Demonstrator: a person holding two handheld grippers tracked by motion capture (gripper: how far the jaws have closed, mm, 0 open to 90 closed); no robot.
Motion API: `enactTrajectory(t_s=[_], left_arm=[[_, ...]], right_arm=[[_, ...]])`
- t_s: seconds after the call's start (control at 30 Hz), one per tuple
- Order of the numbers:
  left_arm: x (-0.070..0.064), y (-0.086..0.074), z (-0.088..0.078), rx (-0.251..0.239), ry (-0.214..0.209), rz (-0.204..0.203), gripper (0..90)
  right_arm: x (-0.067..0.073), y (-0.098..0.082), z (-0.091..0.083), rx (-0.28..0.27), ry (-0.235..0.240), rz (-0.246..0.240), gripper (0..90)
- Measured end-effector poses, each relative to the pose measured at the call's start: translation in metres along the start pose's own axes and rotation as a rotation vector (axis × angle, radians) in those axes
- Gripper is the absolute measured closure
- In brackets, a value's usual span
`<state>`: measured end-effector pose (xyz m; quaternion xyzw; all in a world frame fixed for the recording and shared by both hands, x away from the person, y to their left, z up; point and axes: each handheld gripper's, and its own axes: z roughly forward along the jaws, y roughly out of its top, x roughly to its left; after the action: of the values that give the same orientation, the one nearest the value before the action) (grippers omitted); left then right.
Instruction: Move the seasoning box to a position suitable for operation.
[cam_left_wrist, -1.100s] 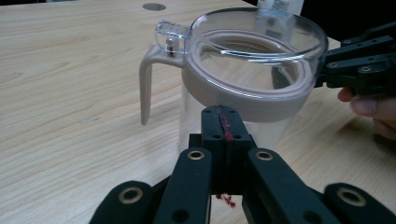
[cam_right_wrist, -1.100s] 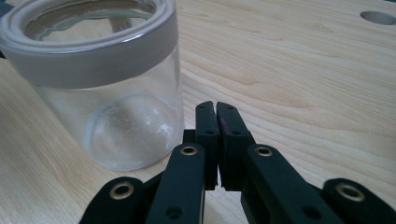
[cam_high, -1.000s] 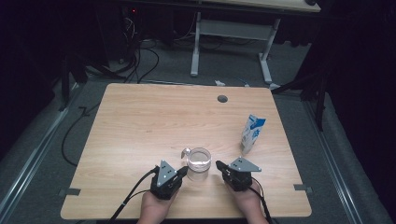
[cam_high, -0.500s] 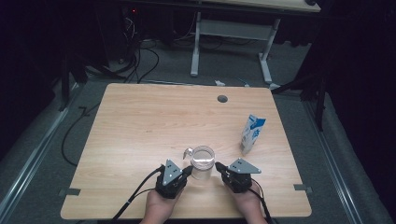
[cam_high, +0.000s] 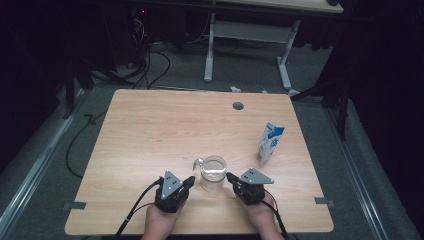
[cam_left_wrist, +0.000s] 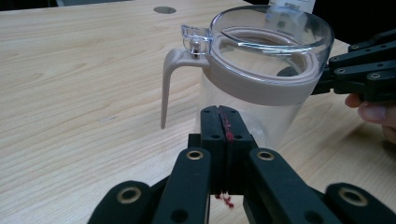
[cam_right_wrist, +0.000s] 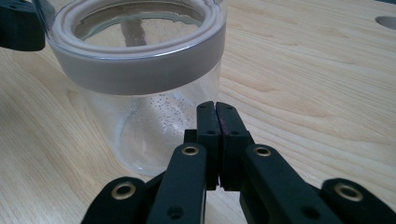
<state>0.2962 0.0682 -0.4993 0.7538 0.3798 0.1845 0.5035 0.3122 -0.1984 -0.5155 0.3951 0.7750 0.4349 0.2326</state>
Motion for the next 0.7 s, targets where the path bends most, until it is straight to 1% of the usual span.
enactTrajectory(t_s=[0.1,0.17,0.27,0.3,0.37,0.4,0.47,0.5,0.57,0.63,0.7], left_arm=[[0.005,0.000,-0.003,-0.003,0.020,-0.010,88.5],[0.009,0.002,-0.004,-0.002,0.023,-0.017,87.5],[0.013,0.004,-0.005,-0.001,0.029,-0.015,85.6],[0.018,0.009,-0.005,0.002,0.031,-0.012,84.7],[0.020,0.011,-0.005,0.005,0.034,-0.009,82.2],[0.022,0.014,-0.005,0.001,0.041,-0.002,82.2],[0.026,0.021,-0.005,-0.009,0.039,0.008,79.2],[0.030,0.029,-0.004,-0.022,0.032,0.008,78.8],[0.032,0.036,-0.003,-0.029,0.036,0.013,76.9],[0.033,0.039,-0.002,-0.033,0.037,0.016,75.7],[0.035,0.046,0.003,-0.038,0.032,0.021,74.7]], right_arm=[[0.004,0.003,0.006,-0.001,0.016,-0.010,89.1],[0.006,0.005,0.010,0.003,0.026,-0.015,89.1],[0.008,0.006,0.012,0.005,0.031,-0.022,89.0],[0.007,0.006,0.013,0.005,0.033,-0.021,88.9],[0.006,0.006,0.013,0.009,0.031,-0.021,88.9],[0.005,0.006,0.012,0.006,0.026,-0.018,88.9],[0.000,0.005,0.009,0.001,0.017,-0.005,88.9],[-0.001,0.005,0.008,-0.002,0.016,-0.003,88.9],[-0.003,0.004,0.006,-0.006,0.009,0.004,88.9],[-0.005,0.004,0.005,-0.006,0.007,0.005,88.9],[-0.005,0.003,0.004,-0.004,0.003,0.009,88.9]])
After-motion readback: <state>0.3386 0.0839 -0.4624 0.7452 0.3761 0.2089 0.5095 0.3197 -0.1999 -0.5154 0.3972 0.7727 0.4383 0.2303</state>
